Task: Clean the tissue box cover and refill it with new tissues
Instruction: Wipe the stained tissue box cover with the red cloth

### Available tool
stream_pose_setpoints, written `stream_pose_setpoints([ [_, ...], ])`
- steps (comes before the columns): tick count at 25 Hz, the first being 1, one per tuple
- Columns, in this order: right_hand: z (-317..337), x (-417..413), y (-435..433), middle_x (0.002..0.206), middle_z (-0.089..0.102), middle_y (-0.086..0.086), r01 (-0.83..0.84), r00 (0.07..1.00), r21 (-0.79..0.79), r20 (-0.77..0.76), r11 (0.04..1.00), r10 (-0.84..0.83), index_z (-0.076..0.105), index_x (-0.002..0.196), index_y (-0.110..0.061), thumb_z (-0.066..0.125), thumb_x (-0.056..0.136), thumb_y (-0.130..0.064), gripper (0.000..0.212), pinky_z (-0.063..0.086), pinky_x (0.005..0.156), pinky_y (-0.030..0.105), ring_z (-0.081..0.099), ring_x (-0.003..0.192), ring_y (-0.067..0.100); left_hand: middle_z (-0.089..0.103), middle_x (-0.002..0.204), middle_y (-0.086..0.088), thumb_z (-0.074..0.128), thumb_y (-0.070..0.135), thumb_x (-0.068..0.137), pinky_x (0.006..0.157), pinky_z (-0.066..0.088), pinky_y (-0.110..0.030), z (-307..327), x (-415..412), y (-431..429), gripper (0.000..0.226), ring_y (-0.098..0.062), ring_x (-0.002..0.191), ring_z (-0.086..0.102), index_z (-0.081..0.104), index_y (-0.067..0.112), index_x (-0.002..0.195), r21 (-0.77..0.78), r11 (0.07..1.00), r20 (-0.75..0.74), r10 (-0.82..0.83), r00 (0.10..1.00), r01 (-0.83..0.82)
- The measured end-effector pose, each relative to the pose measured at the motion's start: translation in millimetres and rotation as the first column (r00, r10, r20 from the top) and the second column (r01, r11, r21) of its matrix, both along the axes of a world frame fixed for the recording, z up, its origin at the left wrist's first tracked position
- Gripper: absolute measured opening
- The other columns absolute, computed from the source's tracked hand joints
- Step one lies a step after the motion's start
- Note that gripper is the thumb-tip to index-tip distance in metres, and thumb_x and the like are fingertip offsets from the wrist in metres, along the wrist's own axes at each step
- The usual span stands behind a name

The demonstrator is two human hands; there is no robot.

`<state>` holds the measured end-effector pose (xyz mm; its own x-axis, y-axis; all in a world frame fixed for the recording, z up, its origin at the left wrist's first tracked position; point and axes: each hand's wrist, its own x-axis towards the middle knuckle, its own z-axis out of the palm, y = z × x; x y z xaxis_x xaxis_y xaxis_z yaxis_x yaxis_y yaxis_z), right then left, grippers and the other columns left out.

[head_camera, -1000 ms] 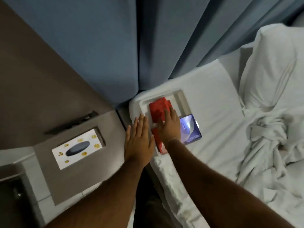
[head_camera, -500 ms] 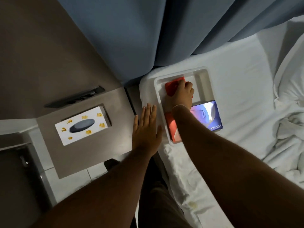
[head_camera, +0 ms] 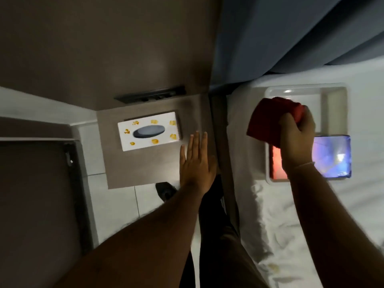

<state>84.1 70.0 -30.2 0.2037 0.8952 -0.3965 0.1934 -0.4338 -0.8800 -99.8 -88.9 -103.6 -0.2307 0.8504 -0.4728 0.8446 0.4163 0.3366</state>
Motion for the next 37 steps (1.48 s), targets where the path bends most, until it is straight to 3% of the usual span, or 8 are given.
stream_pose_setpoints([
  [3, -31, -69, -43, 0.123, 0.072, 0.016, -0.111, 0.873, -0.318, -0.485, 0.942, -0.060, 0.065, 0.136, -0.002, 0.064, 0.094, -0.018, 0.045, 0.057, 0.097, 0.049, 0.069, 0.113, 0.033, -0.006, 0.180, -0.004, 0.028, 0.050, 0.109, 0.132, 0.001, -0.050, -22, -43, -30, 0.075, -0.021, 0.165, -0.007, -0.003, 0.021, 0.171, -0.007, 0.993, -0.024, 0.120, 0.993, -0.120],
  [5, -55, -113, -59, 0.126, 0.076, 0.017, -0.198, 0.806, -0.402, -0.585, 0.894, -0.084, 0.067, 0.135, -0.005, 0.072, 0.097, -0.018, 0.041, 0.062, 0.092, 0.045, 0.074, 0.115, 0.033, -0.002, 0.180, -0.005, 0.036, 0.050, 0.109, 0.132, 0.003, -0.053, -36, -71, -48, 0.078, -0.023, 0.165, -0.005, 0.000, 0.019, 0.171, 0.010, 0.980, -0.036, 0.201, 0.979, -0.201],
  [9, -117, -196, -54, 0.105, 0.077, 0.002, -0.257, 0.954, -0.228, -0.213, 0.939, 0.209, 0.070, 0.131, -0.006, 0.078, 0.096, -0.010, 0.037, 0.062, 0.083, 0.031, 0.077, 0.091, 0.014, 0.000, 0.180, -0.009, 0.048, 0.067, 0.100, 0.131, 0.007, -0.059, -74, -149, -77, 0.100, -0.029, 0.165, -0.003, -0.002, 0.017, 0.171, -0.008, 0.945, -0.118, 0.324, 0.939, -0.327],
  [11, -144, -227, -40, 0.105, 0.076, -0.004, -0.398, 0.910, -0.069, 0.093, 0.915, 0.403, 0.072, 0.133, -0.011, 0.074, 0.099, -0.015, 0.035, 0.058, 0.091, 0.026, 0.072, 0.096, 0.010, -0.003, 0.180, -0.008, 0.054, 0.080, 0.089, 0.131, 0.004, -0.060, -90, -189, -82, 0.117, -0.030, 0.165, -0.003, -0.006, 0.020, 0.170, -0.036, 0.915, -0.151, 0.392, 0.908, -0.401],
  [14, -183, -254, -27, 0.140, 0.070, 0.006, -0.668, 0.711, 0.039, 0.330, 0.743, 0.621, 0.064, 0.147, -0.017, 0.062, 0.103, -0.015, 0.044, 0.042, 0.106, 0.008, 0.063, 0.131, 0.021, -0.009, 0.179, -0.008, 0.068, 0.083, 0.077, 0.129, 0.001, -0.058, -107, -246, -81, 0.136, -0.033, 0.165, -0.006, -0.011, 0.020, 0.169, -0.088, 0.910, -0.173, 0.388, 0.905, -0.406],
  [19, -233, -268, -50, 0.173, 0.032, 0.008, -0.916, 0.234, -0.148, 0.558, 0.373, 0.796, 0.039, 0.164, -0.024, 0.070, 0.098, -0.004, 0.076, 0.020, 0.131, 0.054, 0.017, 0.163, 0.036, -0.001, 0.179, -0.014, 0.089, 0.052, 0.079, 0.132, 0.007, -0.056, -131, -308, -62, 0.137, -0.037, 0.164, 0.003, -0.007, 0.012, 0.169, -0.161, 0.979, -0.278, 0.079, 0.957, -0.127],
  [30, -240, -230, -133, 0.176, 0.026, 0.004, -0.872, 0.347, -0.067, 0.615, 0.486, 0.708, 0.029, 0.169, -0.019, 0.053, 0.100, 0.004, 0.076, 0.016, 0.132, 0.049, 0.010, 0.164, 0.033, 0.025, 0.172, -0.010, 0.090, 0.066, 0.067, 0.124, 0.030, -0.058, -147, -332, -53, 0.135, -0.042, 0.148, 0.040, 0.009, 0.023, 0.166, -0.077, 0.997, -0.256, -0.020, 0.966, 0.000],
  [37, -242, -208, -168, 0.178, 0.021, 0.000, -0.886, 0.316, -0.056, 0.655, 0.461, 0.687, 0.025, 0.170, -0.023, 0.052, 0.106, -0.014, 0.069, 0.021, 0.130, 0.058, 0.007, 0.166, 0.028, 0.017, 0.174, -0.007, 0.100, 0.035, 0.068, 0.115, 0.046, -0.052, -157, -341, -48, 0.144, -0.036, 0.146, 0.041, -0.003, 0.025, 0.168, -0.124, 0.985, 0.110, 0.137, 0.985, -0.123],
])
